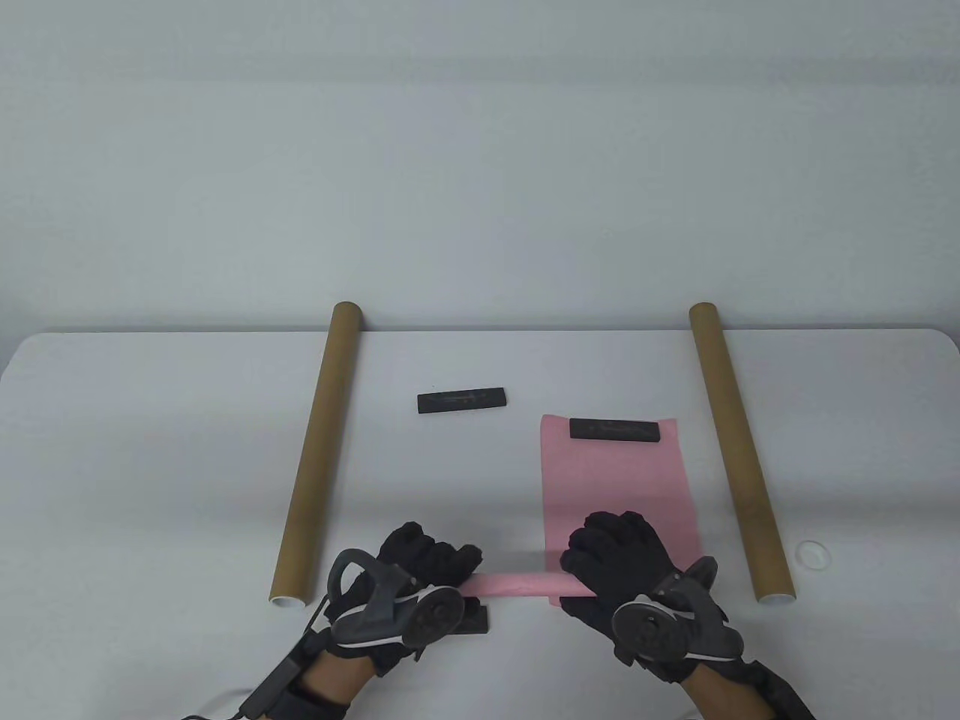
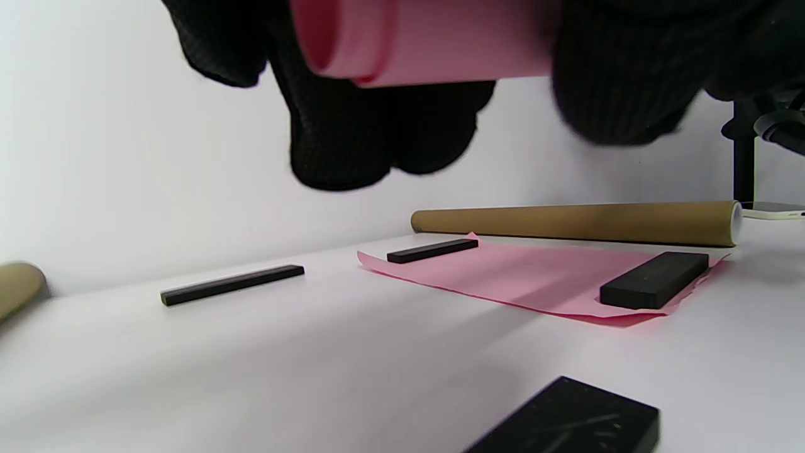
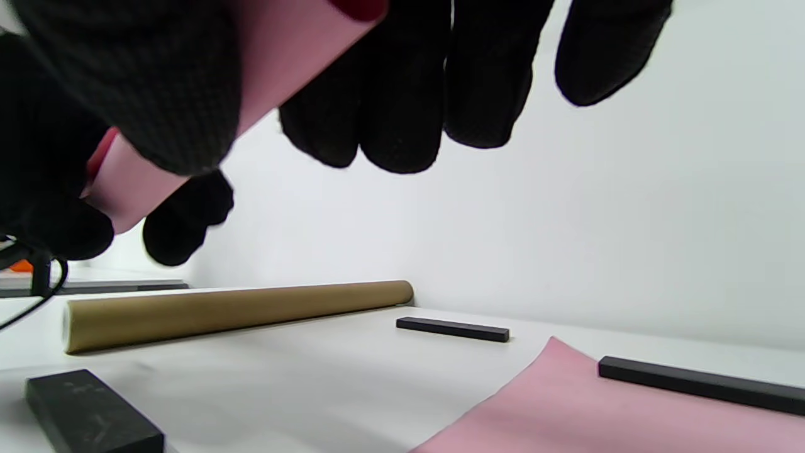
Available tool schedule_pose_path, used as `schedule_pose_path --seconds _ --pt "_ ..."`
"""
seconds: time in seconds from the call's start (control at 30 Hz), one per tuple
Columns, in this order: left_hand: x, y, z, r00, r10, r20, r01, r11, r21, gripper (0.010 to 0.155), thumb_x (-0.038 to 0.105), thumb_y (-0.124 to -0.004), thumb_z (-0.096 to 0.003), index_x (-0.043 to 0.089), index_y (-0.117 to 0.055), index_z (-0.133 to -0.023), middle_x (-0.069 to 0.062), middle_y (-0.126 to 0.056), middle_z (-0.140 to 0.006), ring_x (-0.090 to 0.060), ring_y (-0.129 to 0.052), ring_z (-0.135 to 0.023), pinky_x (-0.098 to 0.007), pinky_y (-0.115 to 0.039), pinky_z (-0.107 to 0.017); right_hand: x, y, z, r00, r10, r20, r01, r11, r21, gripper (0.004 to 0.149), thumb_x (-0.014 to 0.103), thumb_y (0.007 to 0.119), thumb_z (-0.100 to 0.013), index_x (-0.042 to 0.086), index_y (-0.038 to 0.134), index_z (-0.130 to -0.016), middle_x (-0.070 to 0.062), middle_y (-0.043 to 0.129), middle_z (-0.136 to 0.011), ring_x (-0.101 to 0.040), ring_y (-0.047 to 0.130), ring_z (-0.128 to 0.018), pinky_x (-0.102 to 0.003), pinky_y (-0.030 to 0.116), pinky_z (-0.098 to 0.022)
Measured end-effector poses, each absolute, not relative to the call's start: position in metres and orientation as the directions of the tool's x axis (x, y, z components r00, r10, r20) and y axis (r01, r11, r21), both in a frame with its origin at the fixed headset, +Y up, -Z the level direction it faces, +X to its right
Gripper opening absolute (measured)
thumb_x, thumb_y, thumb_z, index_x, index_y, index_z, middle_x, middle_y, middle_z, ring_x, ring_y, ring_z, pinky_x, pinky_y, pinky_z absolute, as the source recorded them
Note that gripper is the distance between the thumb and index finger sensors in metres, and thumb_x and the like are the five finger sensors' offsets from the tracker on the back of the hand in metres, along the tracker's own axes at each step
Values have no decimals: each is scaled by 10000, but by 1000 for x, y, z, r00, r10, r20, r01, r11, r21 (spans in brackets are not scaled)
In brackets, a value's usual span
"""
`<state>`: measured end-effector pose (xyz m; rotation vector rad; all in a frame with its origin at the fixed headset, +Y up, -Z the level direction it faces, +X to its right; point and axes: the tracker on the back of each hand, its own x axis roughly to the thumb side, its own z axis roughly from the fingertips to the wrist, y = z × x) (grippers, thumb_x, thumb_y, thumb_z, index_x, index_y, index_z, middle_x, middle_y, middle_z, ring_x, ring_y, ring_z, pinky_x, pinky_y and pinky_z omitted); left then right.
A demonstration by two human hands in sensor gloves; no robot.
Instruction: Roll up papers and store in mailing tubes
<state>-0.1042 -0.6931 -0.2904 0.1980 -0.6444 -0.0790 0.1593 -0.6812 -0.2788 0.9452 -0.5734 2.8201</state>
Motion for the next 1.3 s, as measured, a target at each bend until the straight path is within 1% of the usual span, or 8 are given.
schedule_pose_path --seconds 0.1,0.27,0.43,0.57,0.8,0.97,1.07,1.3 --pt "-102 -691 -289 795 -192 576 41 964 264 630 591 -844 -358 353 -721 -928 104 -983 -712 -102 -1063 -613 -466 -732 -700 160 -681 -279 -795 5 607 -239 -922 -306 523 550 885 -426 206 905 -820 -78 899 -918 -433 835 -948 -693 656 -690" --pt "-107 -694 -296 822 -55 566 -19 992 123 540 628 -786 -361 326 -864 -801 105 -1051 -583 -97 -1112 -499 -455 -765 -682 161 -675 -273 -807 -22 590 -264 -880 -394 569 531 908 -424 221 840 -897 -77 836 -979 -437 783 -987 -696 632 -706" --pt "-119 -694 -304 847 100 522 -137 990 34 552 640 -756 -368 339 -853 -820 108 -1039 -639 -103 -1101 -565 -461 -752 -691 184 -674 -285 -794 292 533 -503 -808 -307 845 611 874 -420 101 634 -1049 -168 675 -1063 -499 724 -984 -705 631 -680" --pt "-124 -694 -308 798 302 521 -302 949 -87 571 648 -740 -372 343 -842 -843 86 -1021 -700 -133 -1083 -623 -478 -734 -697 196 -686 -300 -567 672 476 -780 -624 -49 883 652 871 -414 78 651 -1048 -192 682 -1057 -523 738 -962 -710 644 -661" --pt "-101 -699 -294 724 285 628 -259 956 -136 613 677 -709 -363 349 -834 -865 67 -1001 -759 -160 -1063 -682 -495 -719 -702 159 -705 -299 -213 878 428 -805 -406 432 758 593 883 -459 246 649 -1091 -116 691 -1109 -481 714 -1027 -706 614 -717" --pt "-104 -699 -295 746 230 625 -203 972 -116 793 742 -684 -320 327 -692 -996 26 -894 -914 -213 -972 -830 -522 -672 -728 166 -696 -297 -217 868 446 -843 -397 362 582 547 865 -505 214 788 -976 -65 871 -942 -400 876 -897 -658 695 -691" --pt "-117 -695 -303 806 176 565 -188 981 -38 800 732 -684 -330 322 -661 -1016 3 -852 -961 -248 -931 -877 -533 -658 -732 182 -683 -295 -345 775 529 -841 -505 192 569 552 876 -485 161 862 -898 -82 952 -822 -385 963 -769 -642 756 -624" --pt "-143 -686 -316 933 40 359 -79 992 95 755 677 -708 -370 311 -644 -1028 -25 -814 -996 -285 -888 -916 -547 -642 -730 185 -672 -287 -548 557 624 -670 -739 72 567 553 907 -448 119 933 -810 -109 1012 -714 -394 1017 -658 -646 797 -551"
